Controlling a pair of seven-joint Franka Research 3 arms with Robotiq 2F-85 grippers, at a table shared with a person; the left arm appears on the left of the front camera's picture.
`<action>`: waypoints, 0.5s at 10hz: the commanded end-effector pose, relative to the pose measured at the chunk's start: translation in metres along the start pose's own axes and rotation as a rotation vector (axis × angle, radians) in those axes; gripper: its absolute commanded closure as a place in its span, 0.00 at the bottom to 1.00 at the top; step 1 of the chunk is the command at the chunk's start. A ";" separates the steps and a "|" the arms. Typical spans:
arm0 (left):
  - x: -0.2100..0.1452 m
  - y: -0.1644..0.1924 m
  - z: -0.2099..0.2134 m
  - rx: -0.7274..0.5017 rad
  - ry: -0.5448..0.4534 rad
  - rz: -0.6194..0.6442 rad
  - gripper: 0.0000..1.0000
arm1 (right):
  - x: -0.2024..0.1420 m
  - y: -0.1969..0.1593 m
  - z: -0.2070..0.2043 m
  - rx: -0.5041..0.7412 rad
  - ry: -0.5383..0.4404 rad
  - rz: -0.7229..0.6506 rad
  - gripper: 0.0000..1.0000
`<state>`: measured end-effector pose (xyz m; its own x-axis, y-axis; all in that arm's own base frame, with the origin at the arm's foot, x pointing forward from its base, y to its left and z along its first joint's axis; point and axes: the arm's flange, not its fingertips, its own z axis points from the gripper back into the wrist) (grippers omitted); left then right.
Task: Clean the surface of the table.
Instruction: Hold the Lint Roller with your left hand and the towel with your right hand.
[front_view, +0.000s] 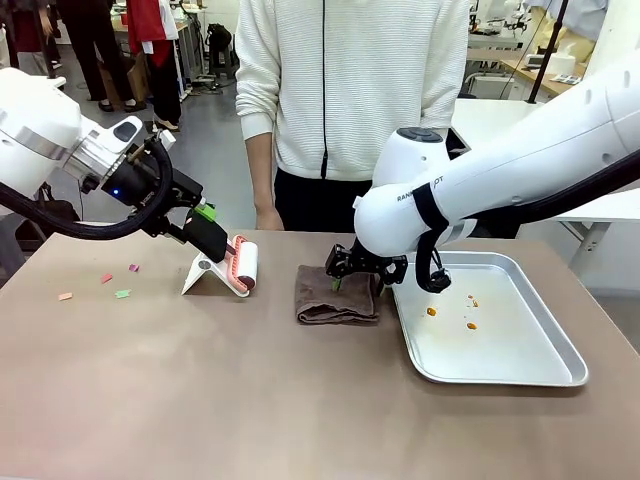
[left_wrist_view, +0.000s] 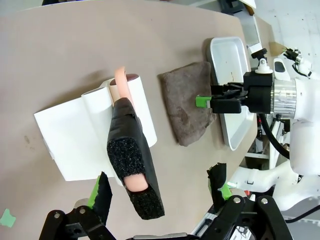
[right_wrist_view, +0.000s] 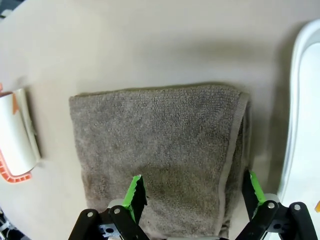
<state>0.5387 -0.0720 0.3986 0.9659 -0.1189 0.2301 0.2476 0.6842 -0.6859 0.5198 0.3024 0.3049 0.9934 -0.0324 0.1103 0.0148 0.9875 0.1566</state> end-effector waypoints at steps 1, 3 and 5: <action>0.004 -0.001 0.003 0.026 0.002 0.021 0.00 | 0.003 0.011 0.002 -0.034 -0.026 -0.026 0.00; 0.004 0.000 0.003 0.020 0.001 0.022 0.00 | 0.003 0.012 0.001 -0.047 -0.019 -0.023 0.00; 0.004 0.001 0.002 0.023 0.010 0.026 0.00 | 0.003 0.012 0.000 -0.059 -0.006 -0.019 0.00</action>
<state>0.5398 -0.0695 0.3981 0.9674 -0.1089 0.2287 0.2392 0.6893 -0.6838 0.5192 0.3057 0.3052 0.9938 -0.0274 0.1081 0.0111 0.9889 0.1483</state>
